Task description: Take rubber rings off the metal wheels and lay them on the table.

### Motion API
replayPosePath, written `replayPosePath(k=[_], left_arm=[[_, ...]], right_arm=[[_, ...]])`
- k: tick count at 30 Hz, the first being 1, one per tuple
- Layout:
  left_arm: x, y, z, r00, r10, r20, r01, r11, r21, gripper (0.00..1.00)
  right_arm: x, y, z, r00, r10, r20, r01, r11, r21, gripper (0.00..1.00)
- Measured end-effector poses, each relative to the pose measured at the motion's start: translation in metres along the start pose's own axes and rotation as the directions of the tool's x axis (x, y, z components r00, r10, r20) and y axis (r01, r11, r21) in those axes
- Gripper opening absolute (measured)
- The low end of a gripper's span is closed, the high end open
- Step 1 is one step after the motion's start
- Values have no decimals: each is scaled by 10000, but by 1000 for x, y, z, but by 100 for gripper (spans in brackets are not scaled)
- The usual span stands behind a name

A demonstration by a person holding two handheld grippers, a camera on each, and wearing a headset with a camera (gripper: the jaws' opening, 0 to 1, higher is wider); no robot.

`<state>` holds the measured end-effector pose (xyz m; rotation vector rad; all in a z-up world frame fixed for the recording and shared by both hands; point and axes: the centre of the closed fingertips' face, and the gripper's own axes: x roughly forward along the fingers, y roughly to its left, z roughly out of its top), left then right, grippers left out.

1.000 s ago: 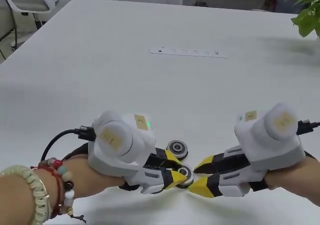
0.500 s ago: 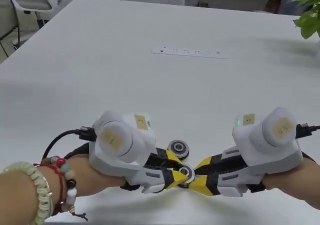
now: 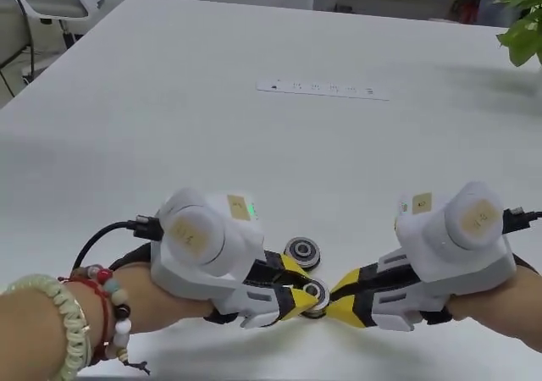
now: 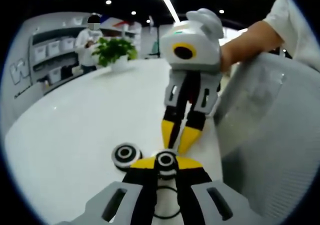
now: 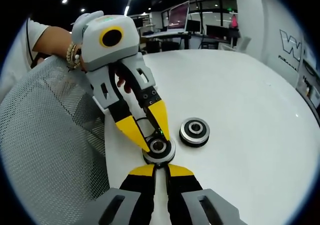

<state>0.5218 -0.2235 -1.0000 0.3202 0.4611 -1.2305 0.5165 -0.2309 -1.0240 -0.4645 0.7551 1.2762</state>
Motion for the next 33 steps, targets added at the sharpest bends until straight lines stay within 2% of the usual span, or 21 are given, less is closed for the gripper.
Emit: replayPosePath(k=[1,2,6,10,14,22,23,24,25,26,28,29,33], left_arm=[[0,0,0,10000,-3,4,3,10000,-25,14],[0,0,0,10000,4,13,-3,10000,-52,14],[0,0,0,10000,3,16,-3,10000,-65,14],[0,0,0,10000,-8,16,8,10000,-48,14],[0,0,0,10000,11,10,-11,10000,-14,14],[-1,3,-1,10000,62,48,-61,9999,-82,14],[-1,3,-1,10000,66,48,-66,9999,-82,14],[-1,3,-1,10000,57,51,-56,10000,-74,14],[-1,3,-1,10000,53,55,-53,10000,-78,14],[-1,3,-1,10000,51,61,-51,10000,-82,14],[-1,3,-1,10000,45,88,-44,9999,-95,14],[-1,3,-1,9999,33,97,-32,9999,-97,14],[-1,3,-1,9999,14,111,-13,9999,-102,14]], right_arm=[[0,-4,1,9997,-221,45,222,9996,-147,0],[0,-2,0,10000,-80,4,80,9999,-84,0],[0,-2,0,9999,-136,-19,136,9999,-89,0],[-1,-4,0,9999,-100,-35,102,9989,457,0],[0,-3,1,9998,-170,-139,174,9994,309,0],[1,-7,1,9987,-439,-258,463,9938,1009,0],[1,-7,0,9983,-493,-312,536,9863,1560,0],[1,-6,0,9983,-461,-346,535,9647,2577,0],[1,-8,0,9988,-386,-290,453,9570,2864,0],[1,-9,0,9993,-333,-178,372,9496,3112,0],[0,-10,-1,9997,-239,-48,243,9531,3018,0],[0,-9,-1,9998,-179,10,167,9485,3163,0],[-2,-10,1,9995,28,303,-145,9192,3936,0]])
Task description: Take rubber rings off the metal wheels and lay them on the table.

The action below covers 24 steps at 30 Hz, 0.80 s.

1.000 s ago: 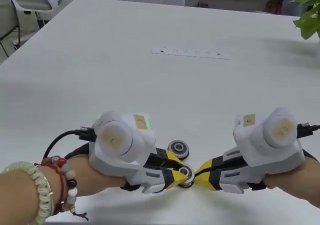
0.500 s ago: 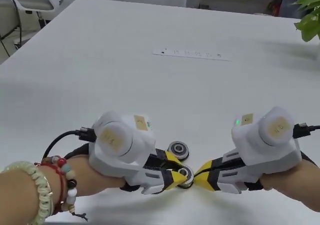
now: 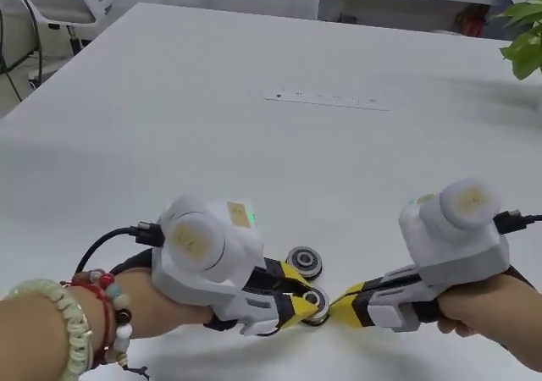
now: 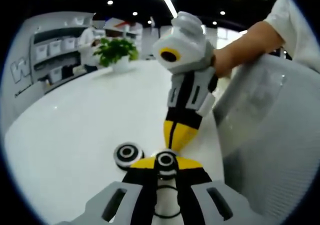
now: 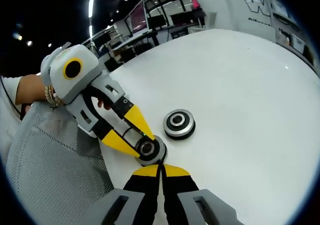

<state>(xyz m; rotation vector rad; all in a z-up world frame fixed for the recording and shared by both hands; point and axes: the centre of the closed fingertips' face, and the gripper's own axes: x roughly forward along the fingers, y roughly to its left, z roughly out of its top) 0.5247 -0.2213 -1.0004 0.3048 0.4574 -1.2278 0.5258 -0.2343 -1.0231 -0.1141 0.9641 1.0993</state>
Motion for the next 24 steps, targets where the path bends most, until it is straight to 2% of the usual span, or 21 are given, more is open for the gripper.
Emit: replayPosePath(k=[8,11,16,24], left_arm=[[0,0,0,10000,17,94,-18,10000,74,14],[0,1,0,9999,48,132,-49,10000,58,14],[0,1,0,9999,94,138,-95,9999,73,14],[0,1,0,9999,85,108,-86,9999,121,13]], right_arm=[[-4,-1,4,9990,267,347,-294,9965,785,0],[-7,2,13,9943,551,910,-687,9858,1532,0],[-7,1,11,9948,575,840,-695,9865,1481,0],[-7,8,14,9935,658,928,-799,9843,1573,0]])
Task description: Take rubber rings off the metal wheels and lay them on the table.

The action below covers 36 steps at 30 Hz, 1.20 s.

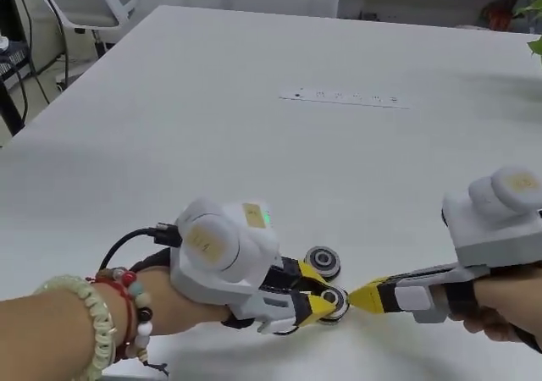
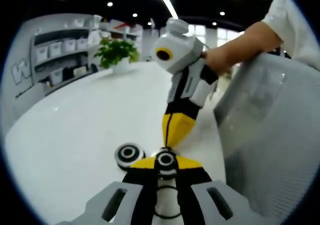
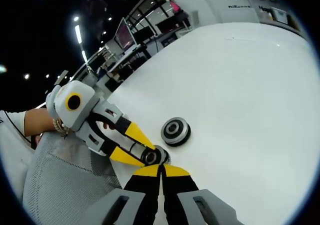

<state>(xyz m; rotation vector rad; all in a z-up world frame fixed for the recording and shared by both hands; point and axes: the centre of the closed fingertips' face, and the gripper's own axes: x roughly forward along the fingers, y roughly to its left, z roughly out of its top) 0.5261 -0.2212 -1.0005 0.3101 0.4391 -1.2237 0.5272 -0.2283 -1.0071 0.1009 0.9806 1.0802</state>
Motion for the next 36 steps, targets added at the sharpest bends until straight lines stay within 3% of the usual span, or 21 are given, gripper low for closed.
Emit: replayPosePath(k=[36], left_arm=[[0,1,0,9999,81,-75,-80,9999,104,13]], right_arm=[[1,6,4,9999,-139,41,142,9982,-585,0]])
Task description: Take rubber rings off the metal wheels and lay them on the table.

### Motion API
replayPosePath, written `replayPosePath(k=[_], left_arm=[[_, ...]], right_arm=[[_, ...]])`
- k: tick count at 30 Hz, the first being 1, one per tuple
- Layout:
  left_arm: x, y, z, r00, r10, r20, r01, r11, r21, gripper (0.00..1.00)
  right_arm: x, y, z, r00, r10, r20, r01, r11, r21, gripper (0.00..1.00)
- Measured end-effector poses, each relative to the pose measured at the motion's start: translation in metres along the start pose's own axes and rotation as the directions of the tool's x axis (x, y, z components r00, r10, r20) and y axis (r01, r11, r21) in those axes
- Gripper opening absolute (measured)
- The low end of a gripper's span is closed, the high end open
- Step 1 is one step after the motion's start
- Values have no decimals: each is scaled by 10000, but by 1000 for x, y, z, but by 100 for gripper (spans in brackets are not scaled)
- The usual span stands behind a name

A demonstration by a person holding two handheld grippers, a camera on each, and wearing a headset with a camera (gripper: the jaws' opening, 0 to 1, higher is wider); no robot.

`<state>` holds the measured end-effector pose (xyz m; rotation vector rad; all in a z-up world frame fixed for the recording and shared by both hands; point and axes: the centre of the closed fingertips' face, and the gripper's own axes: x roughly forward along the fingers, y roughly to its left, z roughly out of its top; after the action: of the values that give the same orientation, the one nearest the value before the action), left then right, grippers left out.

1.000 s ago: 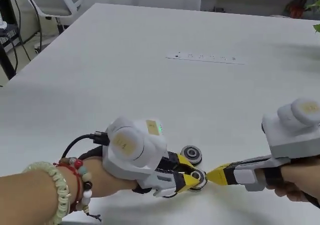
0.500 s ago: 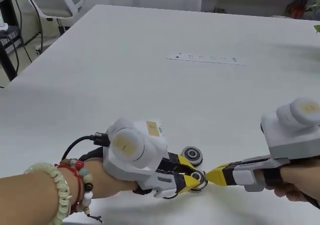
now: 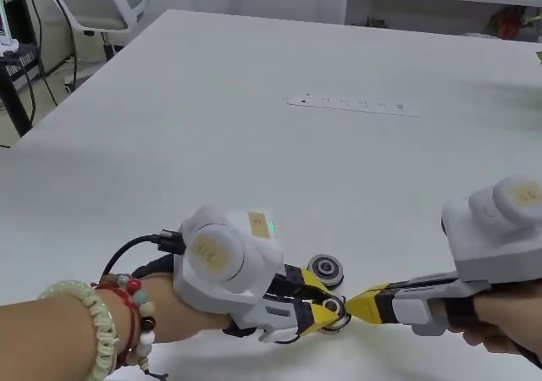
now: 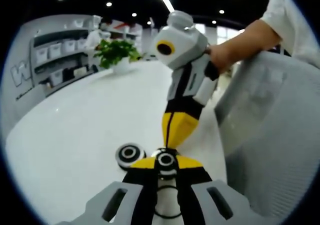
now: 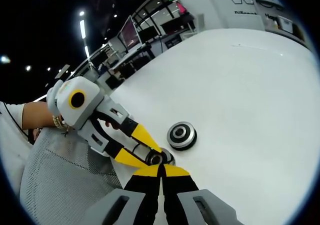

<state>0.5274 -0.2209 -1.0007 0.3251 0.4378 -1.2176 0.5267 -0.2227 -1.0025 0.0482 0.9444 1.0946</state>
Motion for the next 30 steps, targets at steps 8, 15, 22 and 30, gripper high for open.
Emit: replayPosePath(k=[8,15,22,30], left_arm=[[0,0,0,10000,11,11,-11,10000,38,13],[1,0,0,10000,31,16,-31,10000,70,13],[0,-1,0,10000,18,-28,-17,9999,127,13],[0,0,0,10000,10,16,-10,10000,96,13]], right_arm=[[1,4,1,10000,32,36,-31,9999,-164,0],[0,2,1,10000,16,9,-16,9995,-327,0],[2,6,2,9999,125,28,-124,9995,-276,0],[2,12,5,9995,297,144,-291,9988,-401,0]])
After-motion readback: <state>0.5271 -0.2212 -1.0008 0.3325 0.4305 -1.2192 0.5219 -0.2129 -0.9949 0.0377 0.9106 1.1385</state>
